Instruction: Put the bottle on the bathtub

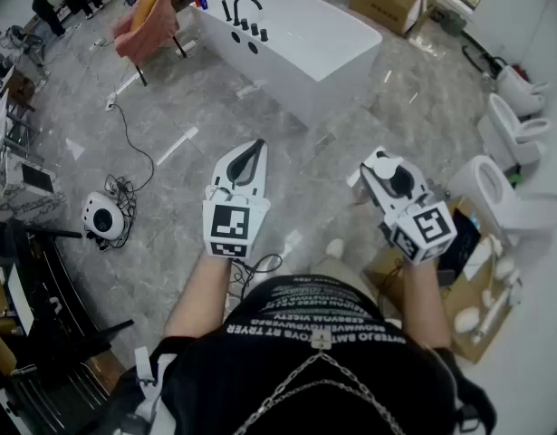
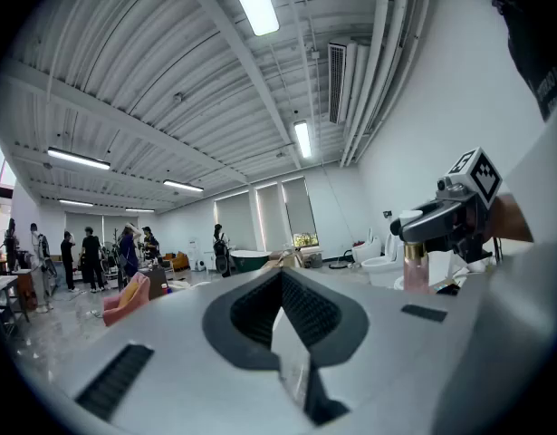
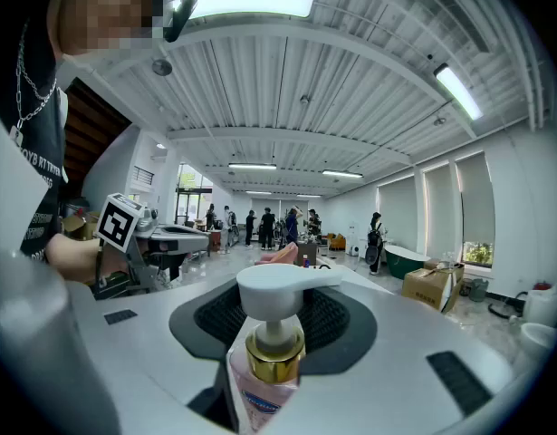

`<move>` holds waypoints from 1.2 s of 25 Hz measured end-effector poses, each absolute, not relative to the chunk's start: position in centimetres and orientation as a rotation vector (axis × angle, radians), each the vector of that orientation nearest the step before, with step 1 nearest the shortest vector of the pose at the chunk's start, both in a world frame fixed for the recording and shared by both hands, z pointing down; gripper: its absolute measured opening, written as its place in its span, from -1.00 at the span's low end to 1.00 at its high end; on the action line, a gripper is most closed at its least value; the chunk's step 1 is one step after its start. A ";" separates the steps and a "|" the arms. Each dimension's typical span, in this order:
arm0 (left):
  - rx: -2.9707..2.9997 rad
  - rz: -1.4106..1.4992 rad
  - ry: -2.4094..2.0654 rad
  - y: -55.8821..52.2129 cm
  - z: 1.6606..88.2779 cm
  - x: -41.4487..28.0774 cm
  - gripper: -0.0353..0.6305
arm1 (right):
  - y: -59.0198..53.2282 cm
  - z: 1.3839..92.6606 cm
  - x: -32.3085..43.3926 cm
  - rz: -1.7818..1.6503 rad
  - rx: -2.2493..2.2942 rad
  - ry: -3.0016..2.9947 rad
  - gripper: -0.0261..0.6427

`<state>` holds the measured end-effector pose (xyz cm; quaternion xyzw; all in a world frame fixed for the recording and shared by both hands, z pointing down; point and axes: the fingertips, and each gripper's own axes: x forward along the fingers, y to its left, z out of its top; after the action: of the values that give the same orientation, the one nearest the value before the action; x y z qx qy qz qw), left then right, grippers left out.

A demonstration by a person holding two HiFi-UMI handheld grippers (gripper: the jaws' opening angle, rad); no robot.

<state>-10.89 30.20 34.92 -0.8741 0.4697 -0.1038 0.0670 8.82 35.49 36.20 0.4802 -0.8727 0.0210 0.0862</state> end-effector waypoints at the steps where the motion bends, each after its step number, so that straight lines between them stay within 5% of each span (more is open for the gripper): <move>1: -2.634 -0.310 1.413 30.3 34.9 -10.8 -0.89 | 35.5 36.3 8.9 0.061 1.430 -2.599 -0.46; 30: -2.686 -0.328 1.470 29.3 38.2 -15.3 -0.89 | 35.7 37.3 7.2 0.137 1.466 -2.642 -0.46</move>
<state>-15.31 29.28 38.15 -0.8719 0.4770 -0.1064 0.0311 7.23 35.70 37.32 0.4839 -0.8720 0.0451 0.0583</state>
